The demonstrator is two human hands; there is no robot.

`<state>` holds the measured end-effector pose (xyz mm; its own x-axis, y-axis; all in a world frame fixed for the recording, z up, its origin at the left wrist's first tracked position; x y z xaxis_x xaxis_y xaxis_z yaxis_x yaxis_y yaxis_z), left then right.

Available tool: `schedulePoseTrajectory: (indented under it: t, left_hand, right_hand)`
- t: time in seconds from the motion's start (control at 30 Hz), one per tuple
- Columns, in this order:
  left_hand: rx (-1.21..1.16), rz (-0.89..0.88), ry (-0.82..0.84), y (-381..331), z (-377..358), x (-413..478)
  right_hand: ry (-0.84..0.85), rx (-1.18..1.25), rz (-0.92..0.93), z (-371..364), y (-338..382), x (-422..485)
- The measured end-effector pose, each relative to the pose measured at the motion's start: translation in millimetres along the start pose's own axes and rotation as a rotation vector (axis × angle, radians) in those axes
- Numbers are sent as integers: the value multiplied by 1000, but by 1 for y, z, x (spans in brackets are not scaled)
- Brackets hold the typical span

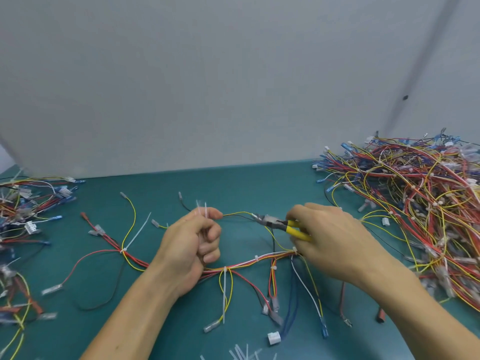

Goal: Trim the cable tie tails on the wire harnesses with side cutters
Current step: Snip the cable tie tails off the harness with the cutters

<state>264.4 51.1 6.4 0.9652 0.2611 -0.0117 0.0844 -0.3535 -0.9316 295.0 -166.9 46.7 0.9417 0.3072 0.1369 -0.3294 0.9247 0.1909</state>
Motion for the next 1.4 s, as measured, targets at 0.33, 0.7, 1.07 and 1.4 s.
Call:
schedulePoseTrajectory:
  t: [0.33,0.7,1.07,1.4]
  left_hand:
    - [24,-84,-35,-22,17,-11]
    - [980,-377,317,-17,28,-37]
    - [1228,-570,518,3,19,-36]
    - [1263,-476,385,7,16,-28]
  right_hand:
    - [283,360,-66,-26,43,-18]
    - [265,315,-114,-35,36,-15]
    - [244,294,-147,-34,30,-11]
    - [219,153,-71,-22,32,-11]
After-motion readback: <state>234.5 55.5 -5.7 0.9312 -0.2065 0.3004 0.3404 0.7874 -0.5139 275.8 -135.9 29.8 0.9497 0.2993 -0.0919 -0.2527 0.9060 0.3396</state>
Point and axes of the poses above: each hand's wrist, its own x-axis towards the middle knuckle, its own z-axis out of the back of the hand, y = z × x, the point moved 2 cm from there along x, towards the middle knuckle, and after that the axes turned 12 degrees about -z, right-handed, at the moved point
